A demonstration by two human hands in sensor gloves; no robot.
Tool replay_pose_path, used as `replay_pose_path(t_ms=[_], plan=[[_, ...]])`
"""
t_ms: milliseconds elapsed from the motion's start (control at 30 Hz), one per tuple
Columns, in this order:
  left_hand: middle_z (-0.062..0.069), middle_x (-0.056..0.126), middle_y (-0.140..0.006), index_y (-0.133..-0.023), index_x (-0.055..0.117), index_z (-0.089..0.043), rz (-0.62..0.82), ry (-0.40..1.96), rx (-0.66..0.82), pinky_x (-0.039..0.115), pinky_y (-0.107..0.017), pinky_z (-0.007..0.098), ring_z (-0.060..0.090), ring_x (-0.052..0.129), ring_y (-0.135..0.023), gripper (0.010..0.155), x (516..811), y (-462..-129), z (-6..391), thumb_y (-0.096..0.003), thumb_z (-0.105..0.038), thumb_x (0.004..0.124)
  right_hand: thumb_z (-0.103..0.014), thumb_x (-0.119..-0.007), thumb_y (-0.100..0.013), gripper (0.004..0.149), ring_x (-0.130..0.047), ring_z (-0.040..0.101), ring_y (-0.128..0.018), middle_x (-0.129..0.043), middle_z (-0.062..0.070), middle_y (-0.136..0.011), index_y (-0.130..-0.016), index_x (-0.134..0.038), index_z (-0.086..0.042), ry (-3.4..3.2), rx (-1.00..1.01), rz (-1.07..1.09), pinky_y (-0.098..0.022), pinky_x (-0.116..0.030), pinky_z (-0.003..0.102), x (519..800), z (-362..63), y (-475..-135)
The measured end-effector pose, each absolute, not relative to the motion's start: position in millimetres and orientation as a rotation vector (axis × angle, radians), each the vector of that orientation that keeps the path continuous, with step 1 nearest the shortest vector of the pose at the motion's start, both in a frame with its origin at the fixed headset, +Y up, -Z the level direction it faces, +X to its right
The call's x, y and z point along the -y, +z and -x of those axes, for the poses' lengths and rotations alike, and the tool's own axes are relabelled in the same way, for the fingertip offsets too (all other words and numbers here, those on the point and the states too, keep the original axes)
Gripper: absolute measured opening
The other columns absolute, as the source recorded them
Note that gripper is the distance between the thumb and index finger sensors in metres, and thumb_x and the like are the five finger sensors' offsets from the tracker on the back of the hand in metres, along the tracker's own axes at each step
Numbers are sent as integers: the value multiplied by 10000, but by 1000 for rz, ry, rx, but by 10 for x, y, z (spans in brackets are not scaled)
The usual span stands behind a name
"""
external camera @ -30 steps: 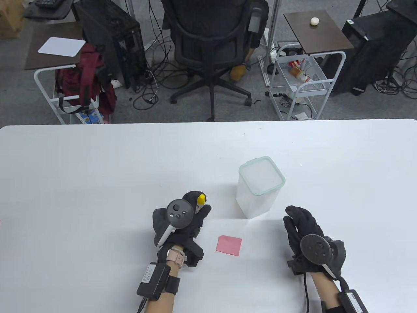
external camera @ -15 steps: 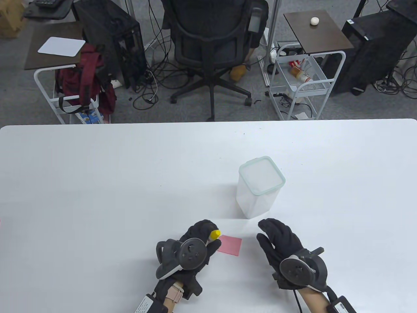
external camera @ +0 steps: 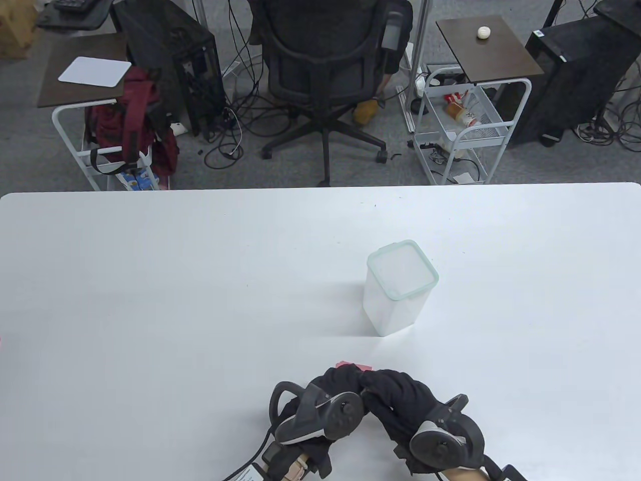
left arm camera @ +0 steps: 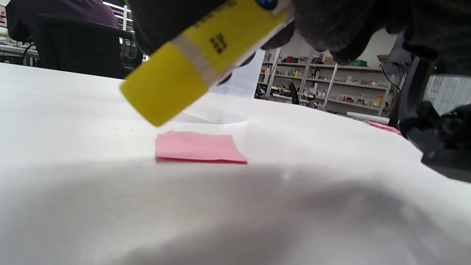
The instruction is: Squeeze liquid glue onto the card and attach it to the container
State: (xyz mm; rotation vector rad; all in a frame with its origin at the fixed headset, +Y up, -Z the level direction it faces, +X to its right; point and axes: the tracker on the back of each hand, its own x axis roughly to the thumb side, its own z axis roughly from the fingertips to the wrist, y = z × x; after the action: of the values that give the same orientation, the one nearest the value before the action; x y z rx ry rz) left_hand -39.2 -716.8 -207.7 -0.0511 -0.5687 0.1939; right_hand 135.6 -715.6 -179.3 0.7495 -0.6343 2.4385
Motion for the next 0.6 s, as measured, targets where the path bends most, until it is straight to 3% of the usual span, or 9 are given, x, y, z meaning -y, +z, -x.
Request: replay_pose_path(t_ms=[333, 533, 600], plan=[[7, 886, -911, -988, 715, -210, -42, 215, 607, 845, -616, 370, 187, 993, -758, 594, 7115, -2056, 383, -483, -523, 719, -437, -638, -574, 413, -949, 132, -389, -896, 28, -634, -899, -710, -194, 2361, 540, -648, -297, -862, 281, 7131, -1526, -1896], [16, 897, -907, -999, 717, -197, 3, 192, 621, 857, -620, 370, 190, 1004, -766, 599, 7116, -2073, 452, -481, -496, 718, -359, -709, -543, 394, -936, 274, -596, -829, 79, -854, -920, -689, -245, 2341, 500, -778, -449, -852, 361, 7142, -1477, -1877], [15, 896, -905, -1003, 713, -195, 2, 187, 599, 855, -616, 371, 191, 1002, -761, 600, 7126, -2092, 500, -484, -497, 715, -301, -738, -532, 377, -899, 293, -716, -747, 94, -988, -906, -693, -287, 2365, 496, -824, -524, -833, 381, 7140, -1443, -1866]])
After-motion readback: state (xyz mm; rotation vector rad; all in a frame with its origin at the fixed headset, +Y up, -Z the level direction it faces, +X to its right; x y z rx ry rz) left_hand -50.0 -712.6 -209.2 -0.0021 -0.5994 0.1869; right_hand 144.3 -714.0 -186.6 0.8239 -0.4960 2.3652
